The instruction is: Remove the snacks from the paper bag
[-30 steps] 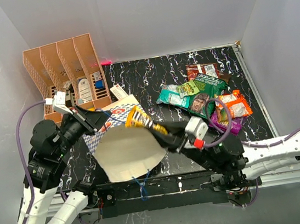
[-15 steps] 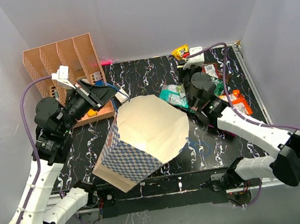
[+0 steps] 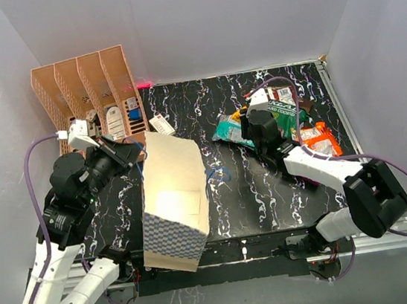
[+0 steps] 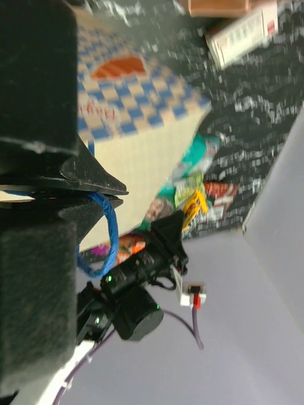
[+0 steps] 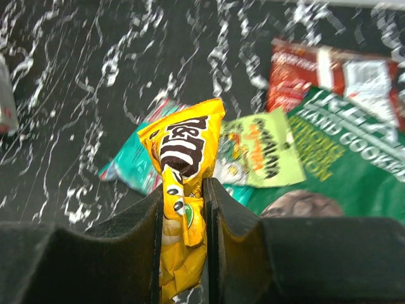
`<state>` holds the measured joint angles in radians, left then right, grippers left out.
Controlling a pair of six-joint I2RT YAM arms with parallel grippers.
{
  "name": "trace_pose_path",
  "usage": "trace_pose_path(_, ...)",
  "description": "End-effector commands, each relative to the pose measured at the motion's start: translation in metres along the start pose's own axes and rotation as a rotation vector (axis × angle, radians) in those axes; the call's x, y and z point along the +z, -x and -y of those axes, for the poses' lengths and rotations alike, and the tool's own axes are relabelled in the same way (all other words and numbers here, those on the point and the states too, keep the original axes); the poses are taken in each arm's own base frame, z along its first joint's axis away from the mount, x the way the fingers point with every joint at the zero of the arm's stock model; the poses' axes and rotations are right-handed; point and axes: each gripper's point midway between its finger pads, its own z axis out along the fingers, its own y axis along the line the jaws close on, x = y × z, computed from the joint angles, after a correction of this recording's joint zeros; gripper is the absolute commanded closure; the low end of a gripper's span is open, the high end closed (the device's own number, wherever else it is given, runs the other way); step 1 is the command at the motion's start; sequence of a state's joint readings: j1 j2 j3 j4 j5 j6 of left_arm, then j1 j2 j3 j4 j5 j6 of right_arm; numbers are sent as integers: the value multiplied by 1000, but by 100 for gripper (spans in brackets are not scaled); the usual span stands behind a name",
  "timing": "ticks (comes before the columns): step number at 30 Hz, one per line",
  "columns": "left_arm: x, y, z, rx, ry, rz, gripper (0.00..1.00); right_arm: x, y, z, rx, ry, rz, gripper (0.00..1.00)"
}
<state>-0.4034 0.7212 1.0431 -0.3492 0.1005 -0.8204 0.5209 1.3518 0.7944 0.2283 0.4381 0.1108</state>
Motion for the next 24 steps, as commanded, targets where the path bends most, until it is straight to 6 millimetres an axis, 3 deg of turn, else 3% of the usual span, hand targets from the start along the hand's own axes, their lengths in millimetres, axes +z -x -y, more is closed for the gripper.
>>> trace_pose_path(1, -13, -12, -65, 106, 270, -6, 100, 3, -18, -28, 115, 127, -44, 73)
trace_pose_path(6, -1, -15, -89, 179, 377, -41, 100, 3, -50, -49, 152, 222, -140, 73)
trace_pose_path(15, 64, 27, -59, 297, 313, 4, 100, -3, -84, -57, 185, 273, -209, 73)
trace_pose_path(19, 89, 37, -49, 319, 295, 3, 100, 0, -99, -52, 165, 244, -229, 72)
trace_pose_path(21, 91, 43, -45, 324, 294, 11, 100, 0, -103, -51, 142, 243, -246, 69)
trace_pose_path(24, 83, 41, -51, 333, 325, 1, 96, -2, -100, -53, 120, 253, -274, 47)
